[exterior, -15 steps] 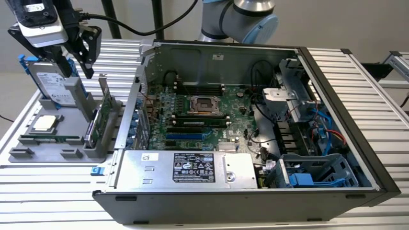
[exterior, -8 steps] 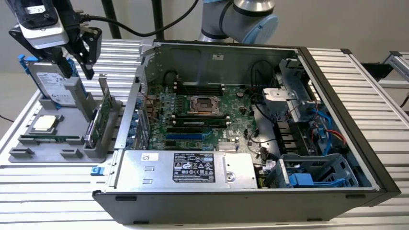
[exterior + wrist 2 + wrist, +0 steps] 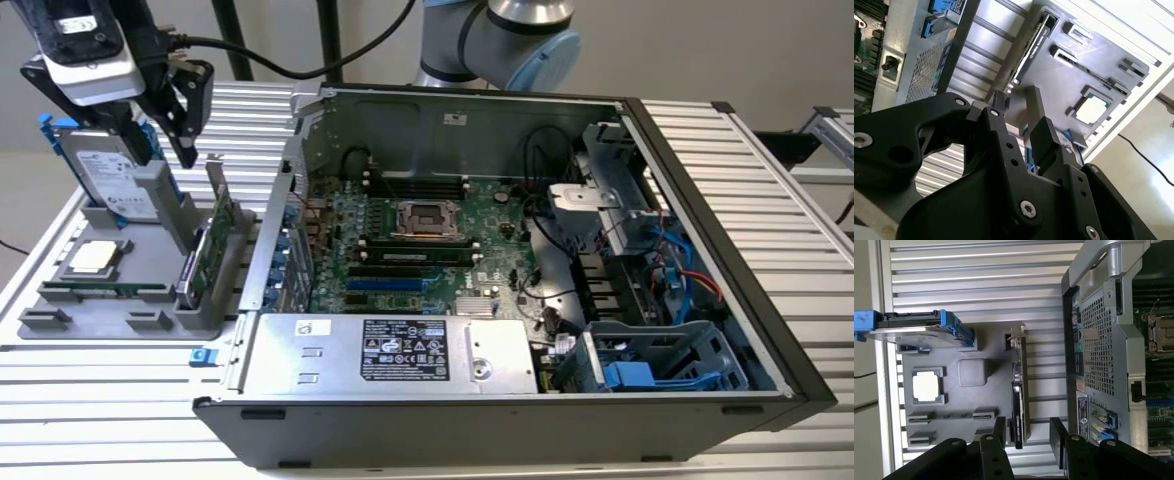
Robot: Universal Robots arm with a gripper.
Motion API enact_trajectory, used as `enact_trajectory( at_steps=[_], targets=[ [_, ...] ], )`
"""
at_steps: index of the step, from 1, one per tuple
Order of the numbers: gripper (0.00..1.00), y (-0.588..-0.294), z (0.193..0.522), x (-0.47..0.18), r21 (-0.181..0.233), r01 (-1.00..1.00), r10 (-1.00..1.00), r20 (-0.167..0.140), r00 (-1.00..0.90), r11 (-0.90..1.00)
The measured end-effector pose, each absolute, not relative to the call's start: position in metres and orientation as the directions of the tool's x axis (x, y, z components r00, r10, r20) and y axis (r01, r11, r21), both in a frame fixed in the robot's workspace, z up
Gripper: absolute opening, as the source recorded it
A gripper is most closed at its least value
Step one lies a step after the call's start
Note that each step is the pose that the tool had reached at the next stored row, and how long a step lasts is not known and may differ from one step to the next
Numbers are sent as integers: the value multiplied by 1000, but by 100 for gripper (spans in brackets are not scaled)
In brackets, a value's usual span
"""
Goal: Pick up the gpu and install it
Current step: 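Pick up the gpu and move the gpu toward the slot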
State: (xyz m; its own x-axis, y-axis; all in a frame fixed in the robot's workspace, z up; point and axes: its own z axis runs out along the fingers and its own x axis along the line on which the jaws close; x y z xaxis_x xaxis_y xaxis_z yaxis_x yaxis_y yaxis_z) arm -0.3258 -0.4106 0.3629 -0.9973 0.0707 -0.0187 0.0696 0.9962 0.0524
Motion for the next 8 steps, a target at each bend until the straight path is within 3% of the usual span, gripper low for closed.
enact_trajectory(
  at_steps=[8],
  targets=[
    [100, -411, 361, -326, 53, 70, 71, -19, -997, 996]
  ],
)
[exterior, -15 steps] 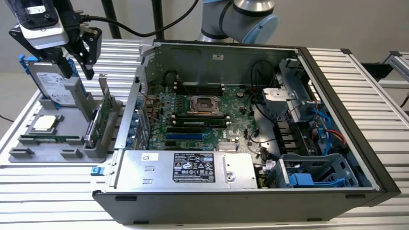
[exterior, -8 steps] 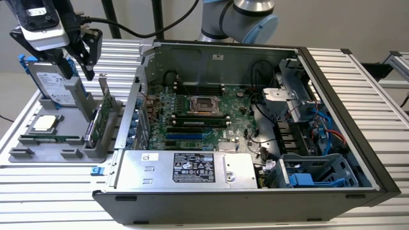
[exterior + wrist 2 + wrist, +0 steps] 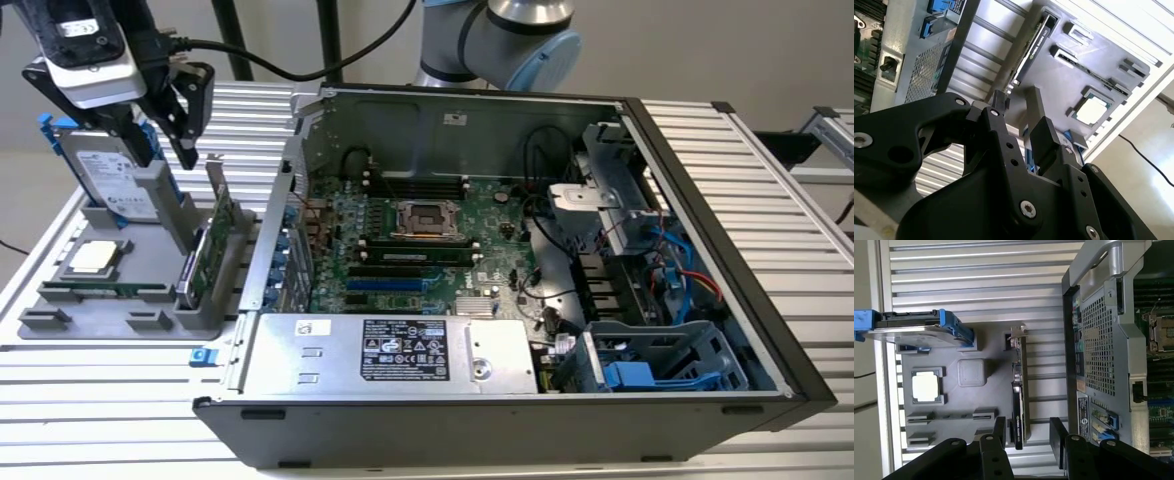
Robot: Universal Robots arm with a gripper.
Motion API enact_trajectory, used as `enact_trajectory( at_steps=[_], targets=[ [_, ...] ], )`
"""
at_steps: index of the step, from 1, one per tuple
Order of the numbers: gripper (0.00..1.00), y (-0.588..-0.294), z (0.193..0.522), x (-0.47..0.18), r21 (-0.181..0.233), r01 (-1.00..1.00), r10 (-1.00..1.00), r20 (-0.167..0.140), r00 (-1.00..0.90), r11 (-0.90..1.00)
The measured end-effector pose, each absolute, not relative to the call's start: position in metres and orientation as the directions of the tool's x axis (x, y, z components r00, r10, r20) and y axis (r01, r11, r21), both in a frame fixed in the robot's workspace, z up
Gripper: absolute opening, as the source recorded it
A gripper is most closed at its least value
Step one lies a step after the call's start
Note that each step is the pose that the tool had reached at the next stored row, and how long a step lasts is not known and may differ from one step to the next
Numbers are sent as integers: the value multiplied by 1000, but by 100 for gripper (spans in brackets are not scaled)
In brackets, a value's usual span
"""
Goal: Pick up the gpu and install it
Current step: 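Pick up the gpu and move the gpu toward the slot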
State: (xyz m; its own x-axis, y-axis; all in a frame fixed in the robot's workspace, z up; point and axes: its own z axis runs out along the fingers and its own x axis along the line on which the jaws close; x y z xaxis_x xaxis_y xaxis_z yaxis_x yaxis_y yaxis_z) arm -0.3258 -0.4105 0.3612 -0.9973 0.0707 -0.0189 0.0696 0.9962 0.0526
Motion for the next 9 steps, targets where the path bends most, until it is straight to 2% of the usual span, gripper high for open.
enact_trajectory(
  at_steps=[9],
  targets=[
    [100, -411, 359, -326, 53, 70, 71, -19, -997, 996]
  ],
)
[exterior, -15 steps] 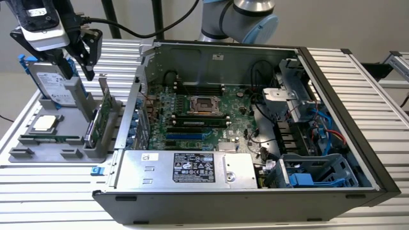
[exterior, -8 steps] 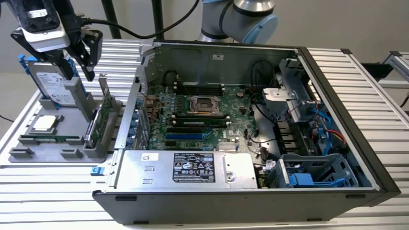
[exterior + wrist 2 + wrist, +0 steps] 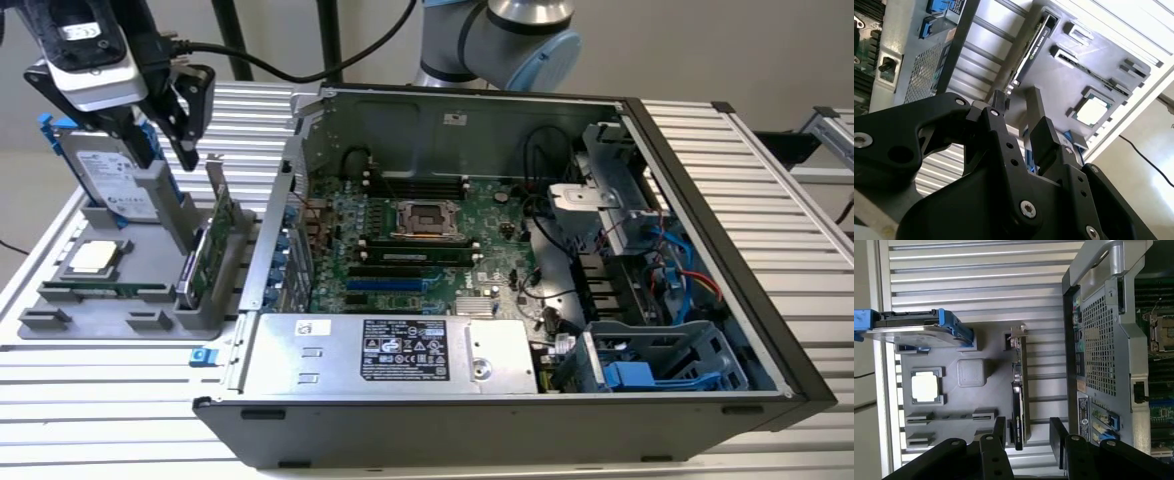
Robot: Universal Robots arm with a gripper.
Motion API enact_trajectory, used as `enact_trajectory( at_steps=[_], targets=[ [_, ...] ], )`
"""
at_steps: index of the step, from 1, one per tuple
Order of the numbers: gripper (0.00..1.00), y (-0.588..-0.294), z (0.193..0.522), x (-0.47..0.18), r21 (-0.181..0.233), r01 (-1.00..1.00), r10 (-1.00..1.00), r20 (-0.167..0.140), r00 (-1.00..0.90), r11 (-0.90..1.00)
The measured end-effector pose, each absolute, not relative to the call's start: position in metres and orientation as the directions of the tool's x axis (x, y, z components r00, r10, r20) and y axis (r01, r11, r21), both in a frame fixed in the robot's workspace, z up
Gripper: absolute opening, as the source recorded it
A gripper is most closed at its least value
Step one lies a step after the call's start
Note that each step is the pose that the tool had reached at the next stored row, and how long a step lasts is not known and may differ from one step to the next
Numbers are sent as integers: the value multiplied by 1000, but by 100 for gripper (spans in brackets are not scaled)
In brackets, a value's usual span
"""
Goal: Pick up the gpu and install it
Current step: 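Pick up the gpu and move the gpu toward the slot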
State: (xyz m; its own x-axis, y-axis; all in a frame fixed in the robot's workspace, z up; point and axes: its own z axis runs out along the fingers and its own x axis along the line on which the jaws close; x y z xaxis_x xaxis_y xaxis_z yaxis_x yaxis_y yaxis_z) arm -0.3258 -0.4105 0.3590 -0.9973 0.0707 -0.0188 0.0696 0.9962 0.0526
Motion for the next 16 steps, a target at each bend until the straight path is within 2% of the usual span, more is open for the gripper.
enact_trajectory(
  at_steps=[16],
  targets=[
    [100, -411, 354, -326, 53, 70, 71, -19, -997, 996]
  ],
)
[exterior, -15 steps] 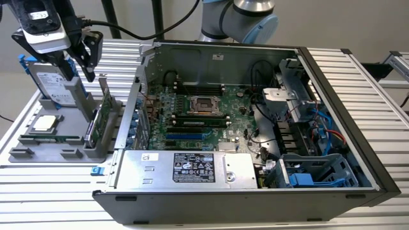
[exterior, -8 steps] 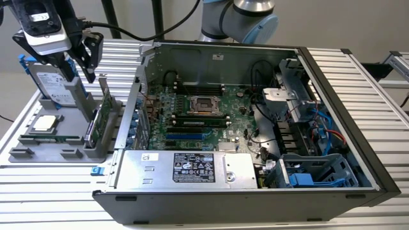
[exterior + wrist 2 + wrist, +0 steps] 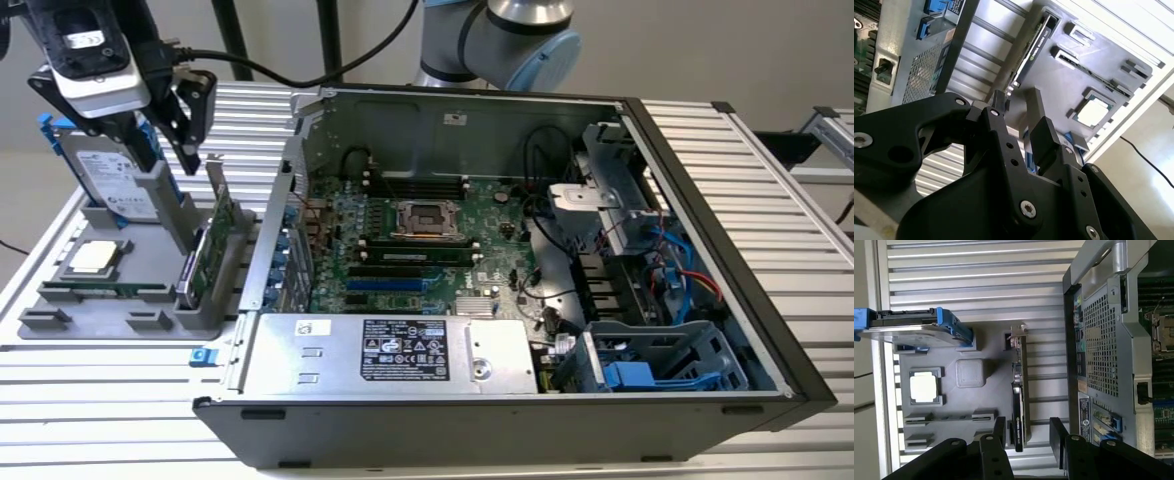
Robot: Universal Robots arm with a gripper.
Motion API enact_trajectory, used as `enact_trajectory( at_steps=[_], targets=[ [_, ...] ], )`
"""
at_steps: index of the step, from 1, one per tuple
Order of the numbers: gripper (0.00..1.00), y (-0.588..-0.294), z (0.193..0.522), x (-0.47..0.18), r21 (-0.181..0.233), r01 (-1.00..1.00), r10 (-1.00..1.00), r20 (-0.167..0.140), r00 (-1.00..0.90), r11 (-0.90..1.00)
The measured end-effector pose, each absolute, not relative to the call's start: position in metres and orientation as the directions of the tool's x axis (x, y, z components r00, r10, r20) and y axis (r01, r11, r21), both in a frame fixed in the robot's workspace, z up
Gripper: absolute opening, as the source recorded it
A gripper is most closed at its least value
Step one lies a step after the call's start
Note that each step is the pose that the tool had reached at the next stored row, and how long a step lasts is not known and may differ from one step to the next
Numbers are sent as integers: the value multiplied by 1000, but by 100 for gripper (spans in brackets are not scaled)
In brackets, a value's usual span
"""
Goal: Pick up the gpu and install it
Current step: 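Pick up the gpu and move the gpu toward the slot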
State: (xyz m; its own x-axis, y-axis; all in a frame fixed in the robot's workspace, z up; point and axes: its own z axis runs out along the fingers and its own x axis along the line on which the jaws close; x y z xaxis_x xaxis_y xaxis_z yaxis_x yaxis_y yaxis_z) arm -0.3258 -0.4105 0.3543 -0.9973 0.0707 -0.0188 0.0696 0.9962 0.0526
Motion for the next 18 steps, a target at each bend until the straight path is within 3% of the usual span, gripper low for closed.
enact_trajectory(
  at_steps=[18],
  targets=[
    [100, -411, 349, -326, 53, 70, 71, -19, -997, 996]
  ],
)
